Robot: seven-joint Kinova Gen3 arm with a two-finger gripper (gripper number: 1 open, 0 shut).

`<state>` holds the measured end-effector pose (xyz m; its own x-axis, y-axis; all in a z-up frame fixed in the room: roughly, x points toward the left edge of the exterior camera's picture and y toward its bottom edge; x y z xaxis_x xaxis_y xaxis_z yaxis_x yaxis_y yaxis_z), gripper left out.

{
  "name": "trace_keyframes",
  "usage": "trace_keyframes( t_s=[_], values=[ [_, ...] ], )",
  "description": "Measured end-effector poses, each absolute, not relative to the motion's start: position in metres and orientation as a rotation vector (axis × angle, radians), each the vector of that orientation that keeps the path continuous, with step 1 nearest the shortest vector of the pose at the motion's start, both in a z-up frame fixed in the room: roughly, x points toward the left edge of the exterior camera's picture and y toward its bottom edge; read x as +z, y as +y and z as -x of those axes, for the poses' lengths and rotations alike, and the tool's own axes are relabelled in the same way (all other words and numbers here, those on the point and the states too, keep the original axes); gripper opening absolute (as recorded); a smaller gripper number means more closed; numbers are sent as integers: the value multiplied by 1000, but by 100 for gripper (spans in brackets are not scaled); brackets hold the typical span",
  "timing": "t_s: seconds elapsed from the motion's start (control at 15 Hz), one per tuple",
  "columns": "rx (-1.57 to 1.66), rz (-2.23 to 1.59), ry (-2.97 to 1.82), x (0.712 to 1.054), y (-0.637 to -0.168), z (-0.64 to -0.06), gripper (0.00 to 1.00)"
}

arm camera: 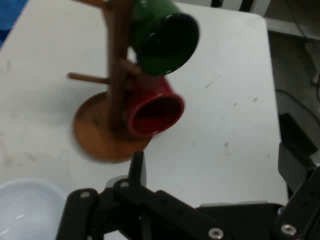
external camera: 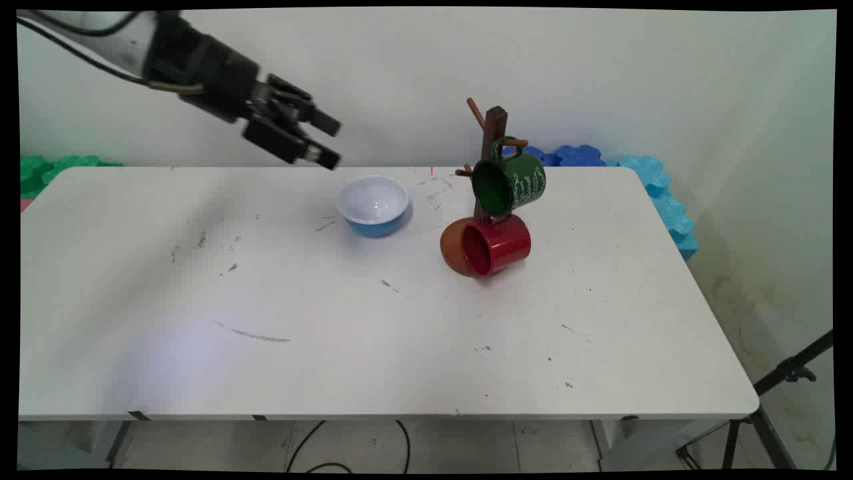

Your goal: Pick up the green mug from the rack

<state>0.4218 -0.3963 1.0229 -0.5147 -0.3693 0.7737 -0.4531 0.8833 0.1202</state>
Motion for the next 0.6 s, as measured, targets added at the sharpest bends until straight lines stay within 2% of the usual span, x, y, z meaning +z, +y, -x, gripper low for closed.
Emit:
trace_keyframes(
  t_s=[0.6],
  values=[
    [30, -694, -2102, 1006, -403, -310, 100]
  ],
)
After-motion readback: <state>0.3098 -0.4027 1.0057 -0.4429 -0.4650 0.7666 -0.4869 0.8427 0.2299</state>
